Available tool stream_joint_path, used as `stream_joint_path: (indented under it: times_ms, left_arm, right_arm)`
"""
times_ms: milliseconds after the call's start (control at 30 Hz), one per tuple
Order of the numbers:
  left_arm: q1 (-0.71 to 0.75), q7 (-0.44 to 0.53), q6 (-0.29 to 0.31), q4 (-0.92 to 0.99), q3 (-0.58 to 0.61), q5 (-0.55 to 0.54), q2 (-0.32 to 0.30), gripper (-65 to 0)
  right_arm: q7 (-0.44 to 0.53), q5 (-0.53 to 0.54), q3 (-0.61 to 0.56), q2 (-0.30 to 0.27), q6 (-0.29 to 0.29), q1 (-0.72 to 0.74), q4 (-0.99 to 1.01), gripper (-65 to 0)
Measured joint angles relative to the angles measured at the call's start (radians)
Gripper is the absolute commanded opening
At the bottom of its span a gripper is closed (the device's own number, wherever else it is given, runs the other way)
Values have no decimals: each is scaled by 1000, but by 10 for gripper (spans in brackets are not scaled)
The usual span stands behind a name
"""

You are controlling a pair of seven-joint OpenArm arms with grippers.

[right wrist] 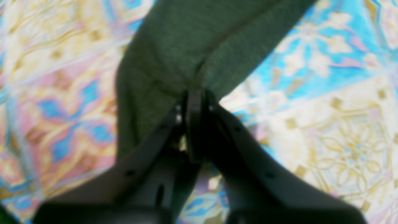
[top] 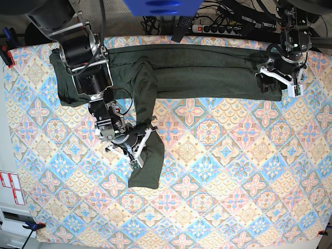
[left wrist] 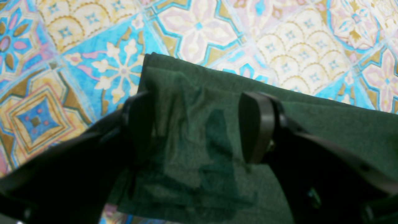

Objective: Fold the T-shirt properly
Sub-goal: 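Move the right gripper along the sleeve and grasp the cuff, then carry the cuff with the right gripper over the strip toward the left gripper, release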

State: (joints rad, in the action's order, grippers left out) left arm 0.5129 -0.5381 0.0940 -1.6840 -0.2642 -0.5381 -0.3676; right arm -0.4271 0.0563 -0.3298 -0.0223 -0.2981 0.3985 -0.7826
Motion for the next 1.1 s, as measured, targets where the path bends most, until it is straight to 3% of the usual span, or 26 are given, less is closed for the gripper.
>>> stream_joint_path:
  times_ms: [100,400,567,667,833,1000,1100]
  left_arm:
    - [0,0,0,0,0,0,0,-221]
    - [0,4,0,0,0,0,0,-221]
    - [-5,4,0,0,0,1,0,-221]
    - [-16,3,0,0,0,0,1,-221]
    - [-22,4,0,0,0,0,0,-221]
    - [-19,3,0,0,0,0,-1,-221]
    - [-20,3,0,0,0,0,-1,-221]
  right_arm:
    - [2,1,0,0,-4,-75,-134,-648]
    - [-188,3,-6,5,-5,-266,-611,-648]
    - [-259,140,-74,3,-8,-372,-804,-648]
    - [-265,206,-116,5,-13,-397,-882,-648]
    - [-274,214,-201,-4,-2,-470,-952,-648]
    - [-267,210,-370,0,-5,-480,-987,-648]
    - [-266,198,-454,-27,-11,-470,-988,-648]
